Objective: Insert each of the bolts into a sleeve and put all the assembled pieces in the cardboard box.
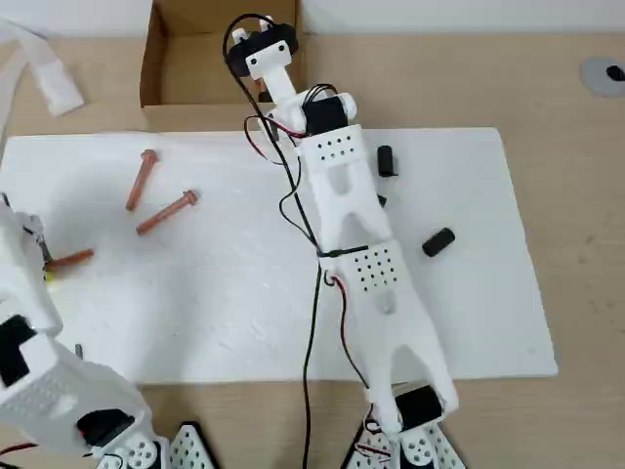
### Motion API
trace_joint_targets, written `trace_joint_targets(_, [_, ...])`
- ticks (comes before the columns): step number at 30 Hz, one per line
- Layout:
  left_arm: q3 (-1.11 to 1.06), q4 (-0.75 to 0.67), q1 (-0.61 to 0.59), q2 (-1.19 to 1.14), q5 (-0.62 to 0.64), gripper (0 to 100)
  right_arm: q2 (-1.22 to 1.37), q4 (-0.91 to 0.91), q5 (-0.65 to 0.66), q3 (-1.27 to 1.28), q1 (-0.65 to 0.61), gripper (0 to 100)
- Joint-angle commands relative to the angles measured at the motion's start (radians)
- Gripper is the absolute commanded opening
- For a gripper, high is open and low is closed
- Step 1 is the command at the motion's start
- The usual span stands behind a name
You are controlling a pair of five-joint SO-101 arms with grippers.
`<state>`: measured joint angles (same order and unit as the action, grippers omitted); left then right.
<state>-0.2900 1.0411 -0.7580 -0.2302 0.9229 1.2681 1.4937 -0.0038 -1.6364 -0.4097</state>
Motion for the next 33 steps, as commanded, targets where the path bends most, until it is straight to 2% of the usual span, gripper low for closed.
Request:
trace_joint_targets(1, [0.020,-0.012,-0.018,-0.067,-0.041,1,-0.099,0.003,0.005,-0.027,0.012,26.8])
trace_joint_targets(8, [0.066,0.063,-0.018,-0.071,-0.048,0,-0.099,0.005,0.005,-0.027,0.015,26.7])
trace_joint_targets(11, [0.140,0.172,-0.020,-0.068,-0.100,0,-0.102,0.014,-0.060,-0.028,0.015,26.7])
trace_joint_targets(14, [0.281,0.345,-0.020,-0.068,-0.250,0,-0.148,0.089,-0.150,-0.027,0.013,26.7])
trace_joint_targets(18, [0.476,0.537,-0.015,-0.068,-0.520,1,-0.239,0.222,-0.250,-0.028,0.013,26.7])
trace_joint_targets(22, [0.661,0.694,0.006,-0.068,-0.735,1,-0.338,0.293,-0.272,-0.028,0.039,26.7])
trace_joint_targets(25, [0.712,0.715,0.028,-0.056,-0.855,0,-0.418,0.295,-0.272,-0.024,0.073,26.7])
trace_joint_targets(29, [0.643,0.715,0.081,0.054,-1.048,1,-0.492,0.298,-0.276,0.050,0.119,26.7])
trace_joint_targets(33, [0.535,0.713,0.170,0.232,-1.180,1,-0.602,0.298,-0.404,0.277,0.170,26.7])
